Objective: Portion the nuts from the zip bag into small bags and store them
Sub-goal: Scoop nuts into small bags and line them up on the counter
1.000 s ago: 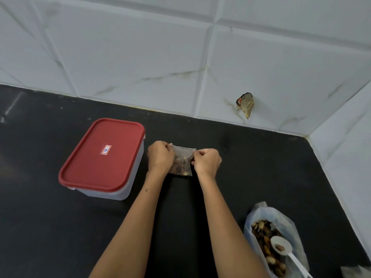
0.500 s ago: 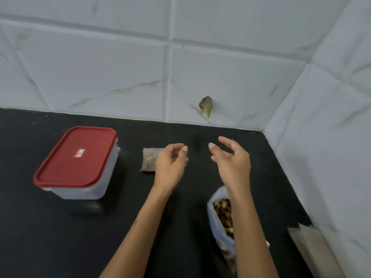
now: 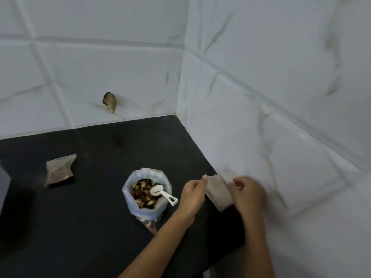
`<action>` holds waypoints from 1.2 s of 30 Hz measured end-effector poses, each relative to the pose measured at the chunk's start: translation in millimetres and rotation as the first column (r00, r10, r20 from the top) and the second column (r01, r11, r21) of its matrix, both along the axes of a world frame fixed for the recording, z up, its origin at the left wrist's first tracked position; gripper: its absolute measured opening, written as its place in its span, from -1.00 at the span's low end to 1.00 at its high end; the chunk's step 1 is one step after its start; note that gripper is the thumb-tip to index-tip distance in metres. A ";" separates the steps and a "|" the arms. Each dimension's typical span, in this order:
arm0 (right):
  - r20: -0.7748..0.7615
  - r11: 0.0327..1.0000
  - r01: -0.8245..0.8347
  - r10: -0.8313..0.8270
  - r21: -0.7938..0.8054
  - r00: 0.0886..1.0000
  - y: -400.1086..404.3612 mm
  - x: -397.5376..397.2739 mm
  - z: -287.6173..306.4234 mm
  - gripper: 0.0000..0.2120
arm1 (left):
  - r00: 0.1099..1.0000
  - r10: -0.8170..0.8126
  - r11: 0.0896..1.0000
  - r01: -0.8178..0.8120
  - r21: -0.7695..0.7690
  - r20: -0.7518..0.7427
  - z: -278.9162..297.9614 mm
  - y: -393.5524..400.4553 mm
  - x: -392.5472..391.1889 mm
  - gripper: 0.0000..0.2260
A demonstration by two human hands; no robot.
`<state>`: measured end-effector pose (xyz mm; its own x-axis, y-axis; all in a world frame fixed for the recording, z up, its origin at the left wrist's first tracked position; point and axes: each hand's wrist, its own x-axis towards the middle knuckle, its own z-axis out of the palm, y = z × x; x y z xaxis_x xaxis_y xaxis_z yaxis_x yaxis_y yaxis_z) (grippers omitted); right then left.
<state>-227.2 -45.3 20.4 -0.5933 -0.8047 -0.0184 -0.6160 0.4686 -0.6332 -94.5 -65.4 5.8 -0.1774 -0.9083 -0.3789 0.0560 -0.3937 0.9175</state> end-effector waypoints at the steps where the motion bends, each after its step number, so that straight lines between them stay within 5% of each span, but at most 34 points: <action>1: -0.026 0.999 -0.015 0.016 0.029 1.000 2.9 0.5 -2.7 -0.72 | 1.000 0.004 1.000 -0.004 0.003 0.022 -2.0 2.3 -5.2 -0.70; 7: -0.038 0.965 -0.133 0.145 0.227 0.989 10.7 5.2 -10.3 -0.49 | 0.998 0.060 0.996 -0.060 0.065 0.010 0.7 12.7 -26.0 -0.59; 11: -0.160 0.964 -0.124 0.164 0.236 0.973 14.2 11.0 -13.8 -0.55 | 0.995 0.099 0.991 -0.098 0.093 -0.003 1.2 15.3 -29.8 -0.64; 23: -0.256 0.994 -0.102 0.089 -0.036 0.963 20.5 16.0 -26.6 -0.86 | 0.992 0.090 0.987 -0.078 0.138 -0.083 -7.5 14.5 -27.4 -0.68; 30: -0.064 0.902 0.038 -0.072 -0.429 0.995 20.5 29.3 -15.4 -0.84 | 0.997 0.045 0.997 -0.040 0.071 -0.064 2.8 11.3 -14.9 -0.66; 33: 0.095 0.829 -0.026 0.095 -0.559 0.991 17.0 47.9 1.9 -0.86 | 0.991 0.063 0.996 -0.069 -0.051 -0.117 15.7 7.8 1.5 -0.35; 36: 0.317 0.795 -0.070 0.318 -0.602 0.893 13.4 75.9 18.4 -0.84 | 0.970 0.175 0.964 -0.204 -0.173 -0.168 32.7 1.3 27.8 -0.06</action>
